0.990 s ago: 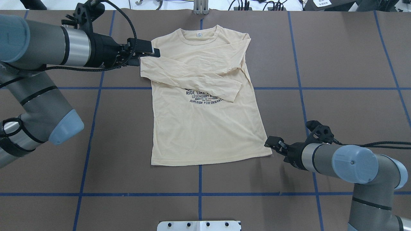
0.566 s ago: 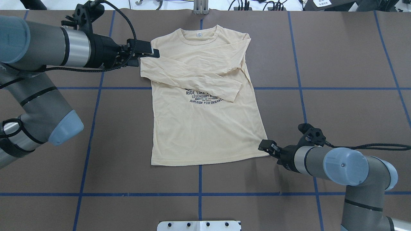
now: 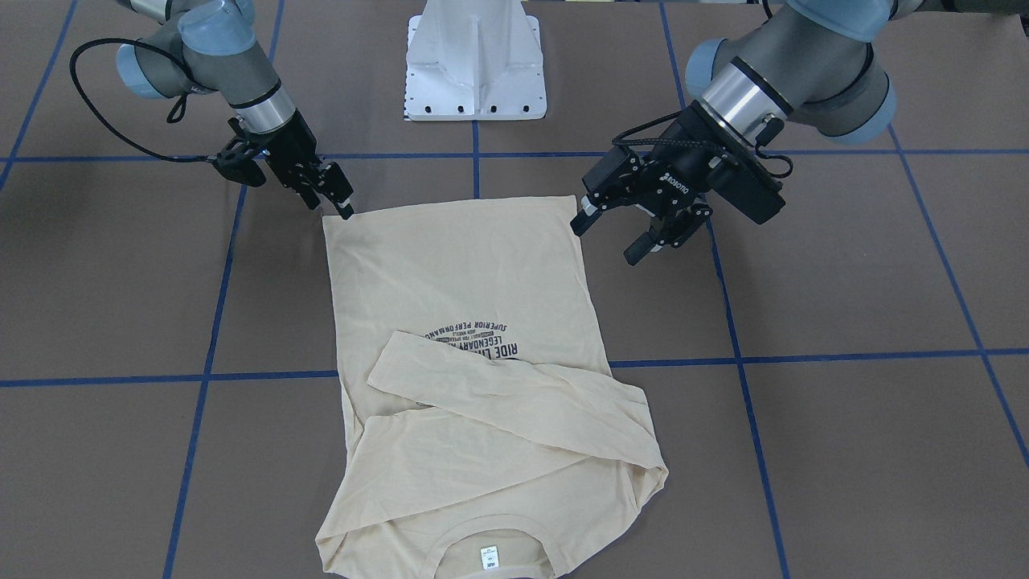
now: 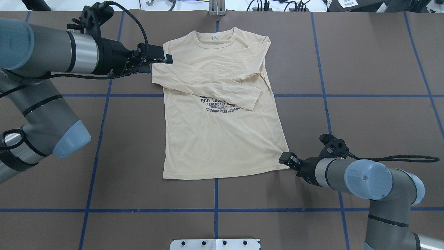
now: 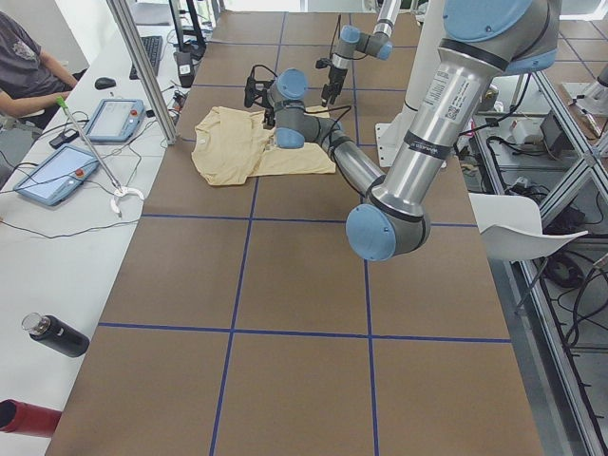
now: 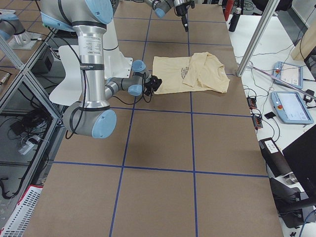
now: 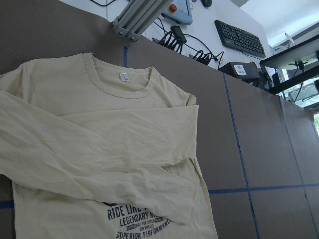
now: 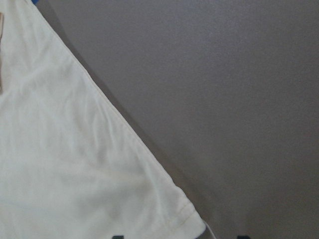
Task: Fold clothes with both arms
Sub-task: 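Grasp the hem corner with right gripper while left gripper moves to other corner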
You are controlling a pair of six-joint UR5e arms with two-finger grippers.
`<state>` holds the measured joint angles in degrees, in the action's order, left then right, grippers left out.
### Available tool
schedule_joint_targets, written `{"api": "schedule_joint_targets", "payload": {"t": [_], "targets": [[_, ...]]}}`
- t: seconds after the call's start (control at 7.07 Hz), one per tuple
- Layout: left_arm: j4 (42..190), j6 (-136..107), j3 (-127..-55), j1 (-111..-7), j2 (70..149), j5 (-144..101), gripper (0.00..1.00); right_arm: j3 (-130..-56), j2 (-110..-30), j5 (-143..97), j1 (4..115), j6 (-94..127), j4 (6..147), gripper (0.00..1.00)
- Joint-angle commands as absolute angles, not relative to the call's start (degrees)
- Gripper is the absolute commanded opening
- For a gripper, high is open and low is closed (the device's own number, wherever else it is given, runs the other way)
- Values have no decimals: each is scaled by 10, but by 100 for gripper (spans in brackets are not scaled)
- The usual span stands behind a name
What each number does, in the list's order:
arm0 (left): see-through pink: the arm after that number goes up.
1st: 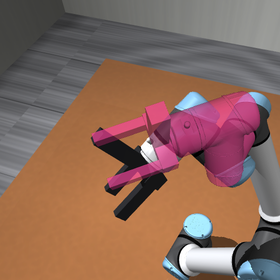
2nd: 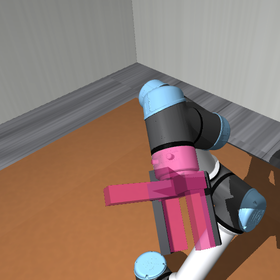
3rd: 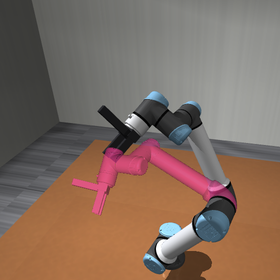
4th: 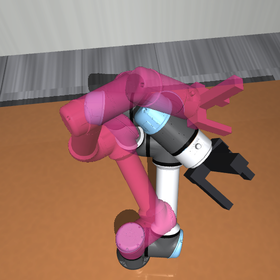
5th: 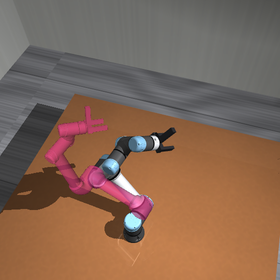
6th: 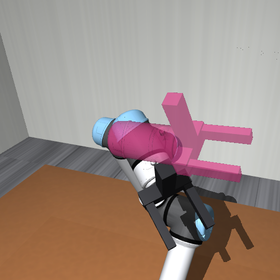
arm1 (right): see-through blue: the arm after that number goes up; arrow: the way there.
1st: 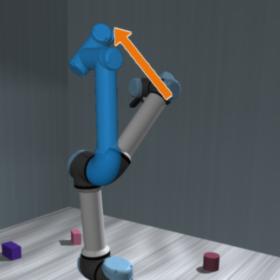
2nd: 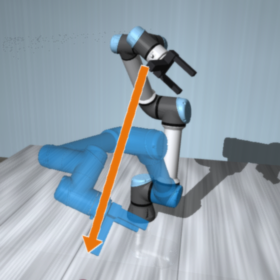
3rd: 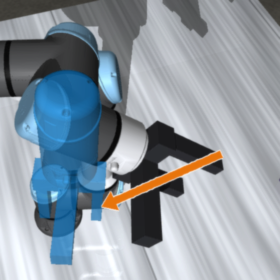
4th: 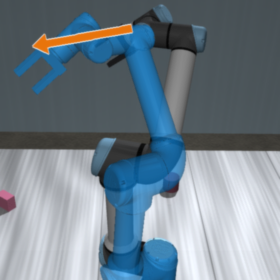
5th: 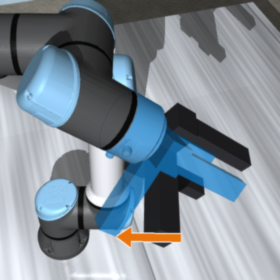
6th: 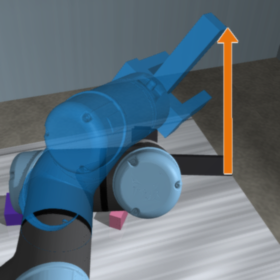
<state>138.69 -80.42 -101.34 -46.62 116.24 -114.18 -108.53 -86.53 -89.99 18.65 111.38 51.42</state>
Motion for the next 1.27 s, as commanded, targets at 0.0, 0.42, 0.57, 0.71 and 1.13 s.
{"api": "schedule_joint_targets", "payload": {"t": [0.0,0.42,0.57,0.71,1.13], "targets": [[1387,-803,-1013,-464,1156,-1133,94,-1085,-864,-896,190,1113,514,0],[1386,-806,-1008,-460,1157,-1134,94,-1094,-866,-898,196,1111,514,0],[1353,-812,-1009,-445,1157,-1139,92,-1102,-872,-897,197,1112,514,0],[1271,-830,-1031,-426,1161,-1143,90,-1125,-888,-898,198,1114,514,0],[1238,-913,-1114,-279,1050,-1053,83,-1159,-925,-902,175,1118,513,0]]}}
